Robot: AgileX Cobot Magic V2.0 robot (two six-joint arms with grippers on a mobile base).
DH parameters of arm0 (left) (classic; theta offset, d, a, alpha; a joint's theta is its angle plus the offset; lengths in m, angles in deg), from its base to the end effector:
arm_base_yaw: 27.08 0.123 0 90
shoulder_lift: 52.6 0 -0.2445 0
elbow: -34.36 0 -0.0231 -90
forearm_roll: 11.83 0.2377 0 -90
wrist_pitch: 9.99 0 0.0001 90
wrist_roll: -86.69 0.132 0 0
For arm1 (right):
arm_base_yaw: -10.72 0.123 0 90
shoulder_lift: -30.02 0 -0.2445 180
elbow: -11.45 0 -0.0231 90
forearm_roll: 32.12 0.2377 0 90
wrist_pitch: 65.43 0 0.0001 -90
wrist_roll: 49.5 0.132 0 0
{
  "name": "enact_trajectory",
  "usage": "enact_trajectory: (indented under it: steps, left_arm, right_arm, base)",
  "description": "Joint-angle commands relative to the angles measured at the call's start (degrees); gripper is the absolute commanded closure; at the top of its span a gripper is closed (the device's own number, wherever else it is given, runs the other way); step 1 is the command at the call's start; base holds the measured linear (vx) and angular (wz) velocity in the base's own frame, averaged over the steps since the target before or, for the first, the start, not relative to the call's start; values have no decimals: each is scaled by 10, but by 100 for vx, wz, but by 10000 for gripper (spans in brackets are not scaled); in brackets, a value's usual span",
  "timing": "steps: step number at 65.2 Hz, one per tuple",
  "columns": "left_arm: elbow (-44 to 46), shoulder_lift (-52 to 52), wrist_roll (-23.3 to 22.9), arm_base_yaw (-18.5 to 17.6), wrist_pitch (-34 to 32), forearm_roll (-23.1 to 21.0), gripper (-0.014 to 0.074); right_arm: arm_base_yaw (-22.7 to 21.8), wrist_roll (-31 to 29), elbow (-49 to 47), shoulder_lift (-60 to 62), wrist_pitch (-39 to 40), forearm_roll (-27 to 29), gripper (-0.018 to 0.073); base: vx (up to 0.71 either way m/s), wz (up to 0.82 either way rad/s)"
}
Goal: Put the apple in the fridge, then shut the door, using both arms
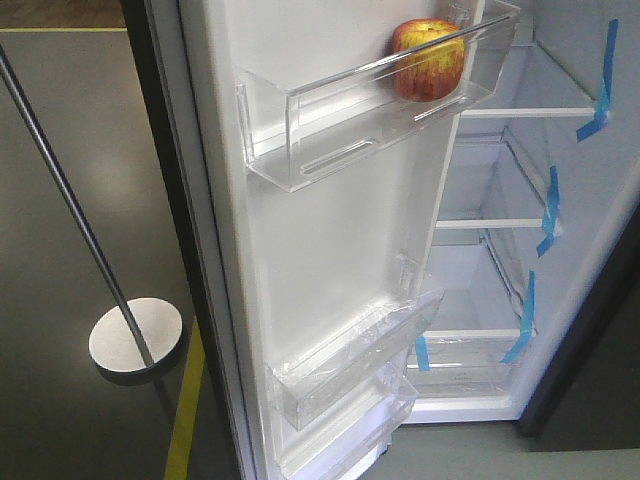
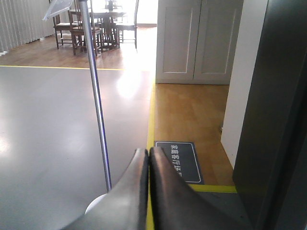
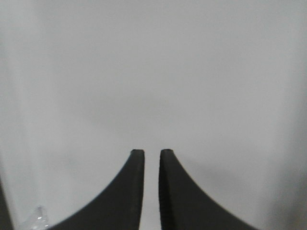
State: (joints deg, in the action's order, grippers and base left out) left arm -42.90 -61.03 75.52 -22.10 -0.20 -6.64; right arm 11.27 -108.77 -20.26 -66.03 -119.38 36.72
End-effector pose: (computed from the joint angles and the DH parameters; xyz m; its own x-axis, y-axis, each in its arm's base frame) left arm 0.1242 0.0129 0.1871 -0.0832 -0.1131 -0.9901 -0.1114 0.9884 -0.1036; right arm 0.3157 0.1026 0.4888 0.0220 -0.0296 -0.9993 -0.7600 0.6489 -0.0360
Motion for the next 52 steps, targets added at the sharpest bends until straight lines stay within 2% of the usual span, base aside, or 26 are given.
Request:
enact_trajectory:
  steps: [1,17,25,38,45,52]
  left_arm:
    - [10,8,-5,-5,-40,0,603]
    - [10,8,-5,-5,-40,0,603]
    - [10,8,-5,-5,-40,0,603]
    - [10,8,-6,-5,-51,-14,603]
    - [10,8,-6,-5,-78,-39,603]
    - [10,8,-6,-5,-114,-70,603]
  right_arm:
    - [0,3,-16,46,-21,1,569]
    - [0,74,-14,107,-122,-72,564]
    - [0,90,-14,141,-110,-113,563]
    - [0,146,-14,180,-81,-227,563]
    - [0,161,-7,193,-102,-239,563]
    - [0,165,76,225,-51,-217,563]
  base:
    - [0,0]
    - [0,0]
    - [0,0]
    - [0,0]
    - [0,0]
    - [0,0]
